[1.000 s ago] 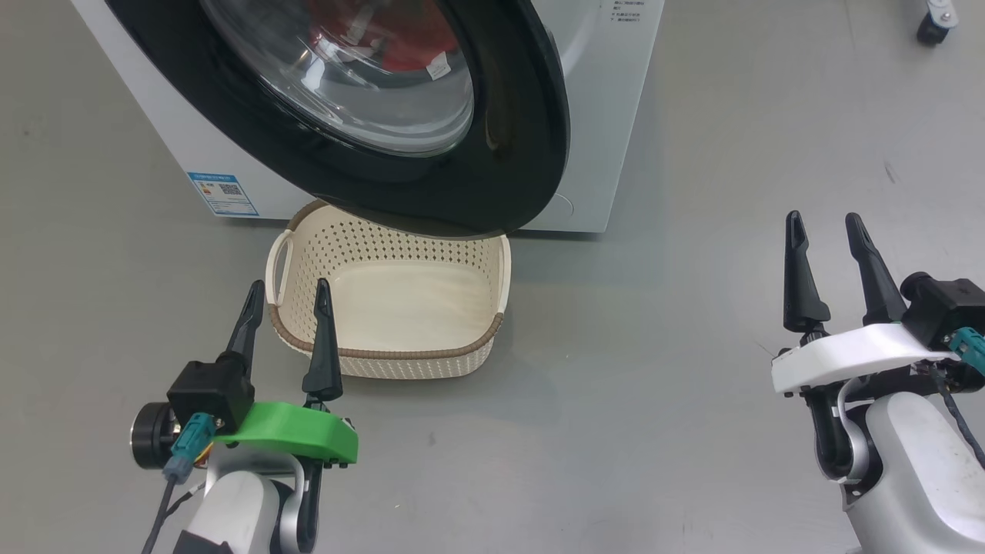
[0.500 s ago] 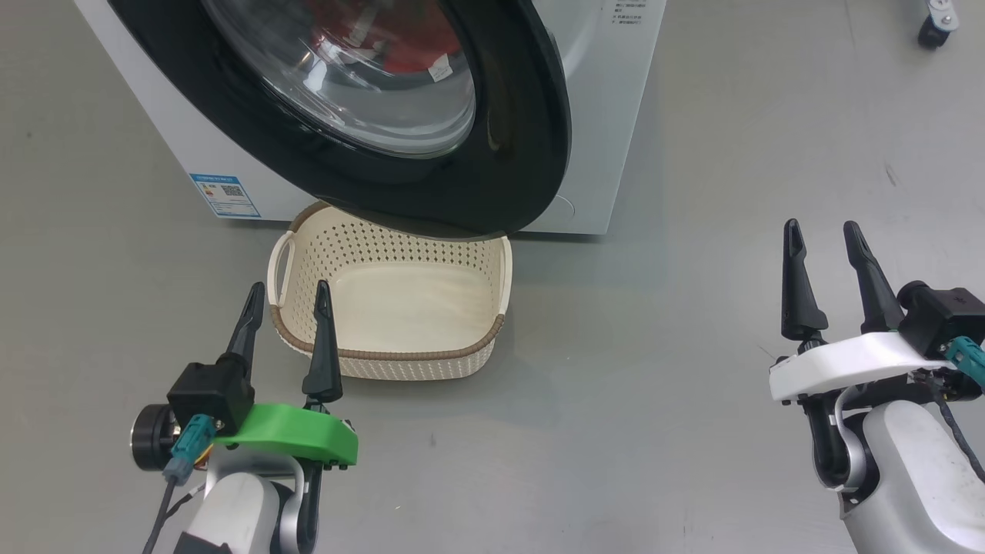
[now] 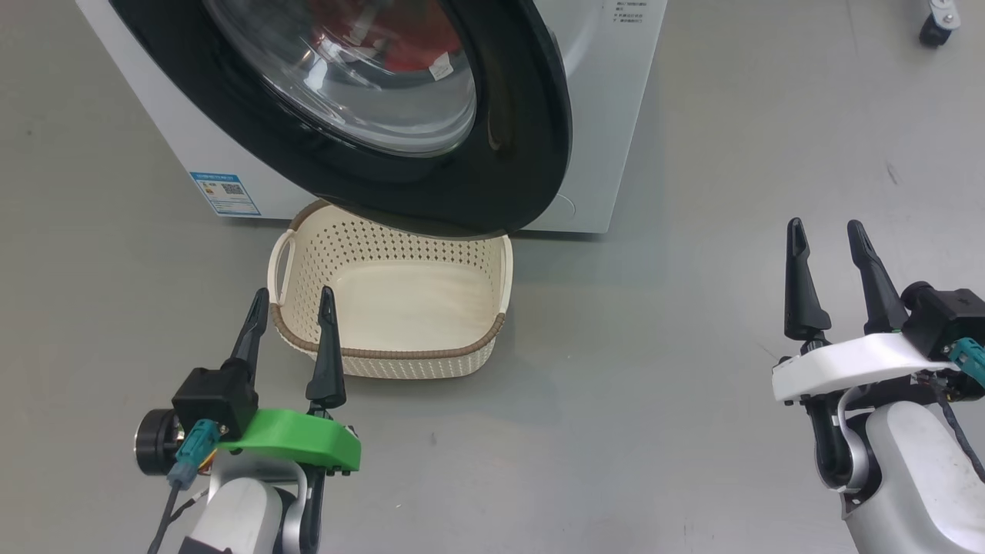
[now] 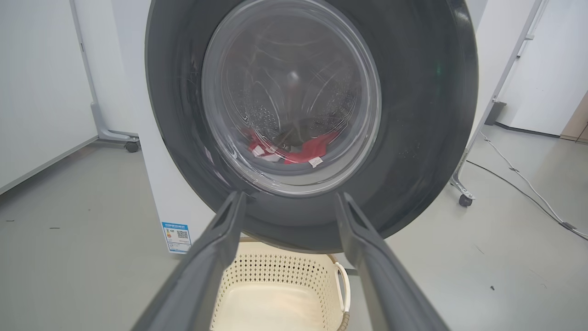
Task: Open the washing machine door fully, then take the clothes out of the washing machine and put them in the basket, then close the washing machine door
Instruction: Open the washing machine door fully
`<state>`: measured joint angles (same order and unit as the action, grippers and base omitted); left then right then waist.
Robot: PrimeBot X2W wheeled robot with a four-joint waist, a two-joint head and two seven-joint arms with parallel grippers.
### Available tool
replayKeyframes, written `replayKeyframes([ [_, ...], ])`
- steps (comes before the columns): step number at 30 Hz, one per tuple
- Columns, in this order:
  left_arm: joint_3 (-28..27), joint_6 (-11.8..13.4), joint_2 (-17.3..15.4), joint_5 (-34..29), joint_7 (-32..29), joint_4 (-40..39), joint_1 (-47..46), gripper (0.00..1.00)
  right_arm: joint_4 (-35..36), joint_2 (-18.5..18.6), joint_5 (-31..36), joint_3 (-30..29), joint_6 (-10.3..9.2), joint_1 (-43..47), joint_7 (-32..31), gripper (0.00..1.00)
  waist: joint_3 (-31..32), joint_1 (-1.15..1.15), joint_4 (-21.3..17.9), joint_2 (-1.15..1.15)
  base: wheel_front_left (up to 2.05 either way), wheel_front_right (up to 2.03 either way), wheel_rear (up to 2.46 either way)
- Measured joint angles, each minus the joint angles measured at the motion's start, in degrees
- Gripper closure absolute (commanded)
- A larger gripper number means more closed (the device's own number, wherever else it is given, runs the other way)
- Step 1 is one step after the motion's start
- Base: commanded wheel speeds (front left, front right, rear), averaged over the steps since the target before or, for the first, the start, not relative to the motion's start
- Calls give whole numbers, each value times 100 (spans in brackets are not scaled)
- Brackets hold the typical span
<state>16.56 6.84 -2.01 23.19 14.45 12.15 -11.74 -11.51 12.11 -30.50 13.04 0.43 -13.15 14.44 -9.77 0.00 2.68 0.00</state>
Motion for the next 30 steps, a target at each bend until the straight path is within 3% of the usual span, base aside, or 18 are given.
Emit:
replayKeyframes([
  [14, 131, 0, -1, 7, 0, -58, 0, 0, 47, 40, 48, -87, 133, 48, 0, 0, -114, 0, 58, 0, 0, 0, 0],
  [21, 300, 0, -1, 36, 0, -141, -4, 0, 71, 34, -645, -229, 458, -162, -219, 0, -304, 0, 146, 0, 0, 0, 0],
  [30, 503, 0, -2, 76, 0, -205, -92, 0, 289, 213, -1488, -391, 603, -1068, -926, 0, -663, 0, 302, 0, 0, 0, 0],
])
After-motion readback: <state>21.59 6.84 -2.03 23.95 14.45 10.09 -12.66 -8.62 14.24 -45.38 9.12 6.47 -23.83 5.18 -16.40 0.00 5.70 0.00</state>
